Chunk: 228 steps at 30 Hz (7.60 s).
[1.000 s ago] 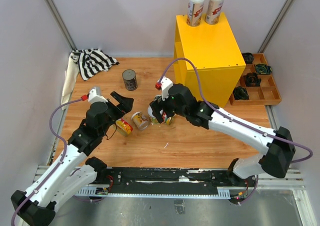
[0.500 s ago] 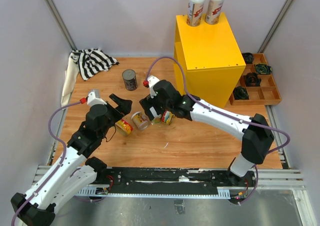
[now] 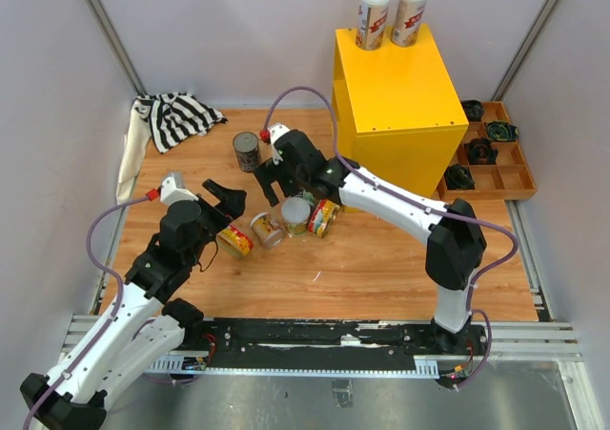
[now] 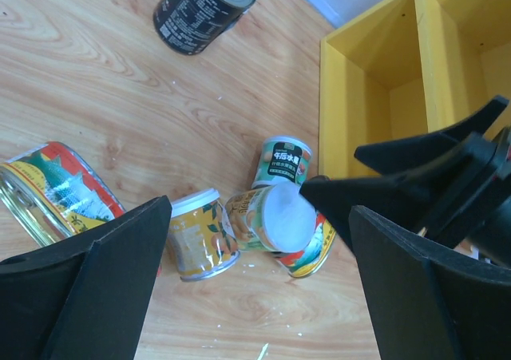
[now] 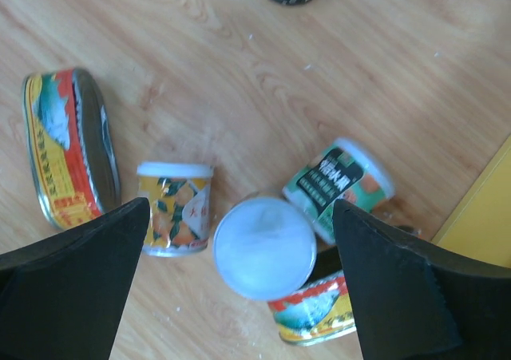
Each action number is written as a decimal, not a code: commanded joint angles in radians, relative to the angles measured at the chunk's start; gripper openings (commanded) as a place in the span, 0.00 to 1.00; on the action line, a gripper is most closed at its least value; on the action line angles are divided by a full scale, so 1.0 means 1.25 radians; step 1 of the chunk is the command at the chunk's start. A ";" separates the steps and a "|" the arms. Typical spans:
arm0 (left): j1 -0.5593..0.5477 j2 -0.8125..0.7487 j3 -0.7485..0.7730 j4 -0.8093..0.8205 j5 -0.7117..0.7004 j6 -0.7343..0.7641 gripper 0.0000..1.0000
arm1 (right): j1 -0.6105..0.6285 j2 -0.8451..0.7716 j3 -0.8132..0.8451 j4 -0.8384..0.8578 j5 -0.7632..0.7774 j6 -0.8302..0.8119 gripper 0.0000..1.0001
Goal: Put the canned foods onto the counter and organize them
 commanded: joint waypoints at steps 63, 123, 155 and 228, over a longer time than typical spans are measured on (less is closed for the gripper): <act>0.033 -0.032 -0.087 0.218 -0.004 0.024 0.97 | -0.140 0.688 0.690 0.322 -0.217 -0.104 0.95; 0.034 -0.148 -0.084 0.112 -0.054 -0.016 0.95 | -0.064 -0.110 0.427 0.039 -0.108 -0.262 0.05; 0.033 -0.008 -0.037 0.214 0.038 0.055 0.92 | -0.385 -0.124 0.624 -0.140 0.089 -0.196 0.04; 0.034 0.181 0.007 0.382 0.074 0.084 0.92 | -0.630 0.138 0.706 -0.069 -0.053 -0.030 0.07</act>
